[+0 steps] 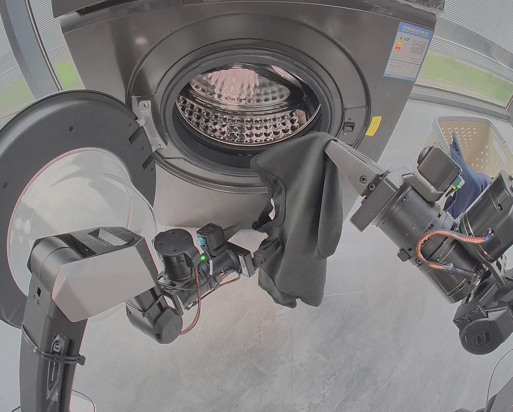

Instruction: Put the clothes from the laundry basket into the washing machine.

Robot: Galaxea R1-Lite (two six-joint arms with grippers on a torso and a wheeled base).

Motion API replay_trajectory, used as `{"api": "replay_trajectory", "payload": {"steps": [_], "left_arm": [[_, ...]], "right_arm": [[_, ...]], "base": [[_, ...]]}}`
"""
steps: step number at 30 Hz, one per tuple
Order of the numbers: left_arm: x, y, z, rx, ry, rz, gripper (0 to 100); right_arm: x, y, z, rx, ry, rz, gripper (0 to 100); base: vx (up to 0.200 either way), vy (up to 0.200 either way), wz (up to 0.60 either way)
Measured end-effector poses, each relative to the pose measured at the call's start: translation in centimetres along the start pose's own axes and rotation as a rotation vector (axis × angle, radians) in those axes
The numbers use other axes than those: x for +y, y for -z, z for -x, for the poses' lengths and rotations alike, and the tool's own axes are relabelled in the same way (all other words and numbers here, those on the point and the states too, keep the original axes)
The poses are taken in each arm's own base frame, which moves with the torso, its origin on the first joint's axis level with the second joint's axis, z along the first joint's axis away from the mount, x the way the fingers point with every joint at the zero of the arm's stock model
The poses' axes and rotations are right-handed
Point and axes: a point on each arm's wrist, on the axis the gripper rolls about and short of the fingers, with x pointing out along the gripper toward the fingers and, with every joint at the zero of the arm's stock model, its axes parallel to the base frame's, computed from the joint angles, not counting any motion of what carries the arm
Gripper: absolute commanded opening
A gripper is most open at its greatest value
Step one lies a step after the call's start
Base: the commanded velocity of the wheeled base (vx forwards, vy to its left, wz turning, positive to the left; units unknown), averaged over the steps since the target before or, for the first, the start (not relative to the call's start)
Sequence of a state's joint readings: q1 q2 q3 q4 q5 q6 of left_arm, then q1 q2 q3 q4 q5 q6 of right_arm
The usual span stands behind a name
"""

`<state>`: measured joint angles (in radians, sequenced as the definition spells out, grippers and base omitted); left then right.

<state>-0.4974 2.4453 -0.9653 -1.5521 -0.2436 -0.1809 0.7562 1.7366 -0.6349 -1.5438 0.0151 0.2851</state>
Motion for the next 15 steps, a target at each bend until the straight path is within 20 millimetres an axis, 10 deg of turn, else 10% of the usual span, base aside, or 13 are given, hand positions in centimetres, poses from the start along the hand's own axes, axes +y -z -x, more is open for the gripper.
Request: {"api": "replay_trajectory", "payload": {"steps": [9, 10, 15], "left_arm": [[-0.6, 0.5, -0.9, -0.01, 0.04, -0.003, 100], [-0.5, 0.6, -1.0, -0.008, 0.04, -0.002, 0], [-1.1, 0.9, -1.3, -0.009, 0.061, -0.002, 0]], "right_arm": [[0.0, 0.1, 0.0, 0.002, 0.001, 0.0, 0], [0.0, 0.1, 0.0, 0.002, 0.001, 0.0, 0], [-0.1, 0.1, 0.0, 0.003, 0.001, 0.0, 0]], "base": [[0.0, 0.0, 0.0], [0.0, 0.0, 0.0], [0.0, 0.0, 0.0]]}}
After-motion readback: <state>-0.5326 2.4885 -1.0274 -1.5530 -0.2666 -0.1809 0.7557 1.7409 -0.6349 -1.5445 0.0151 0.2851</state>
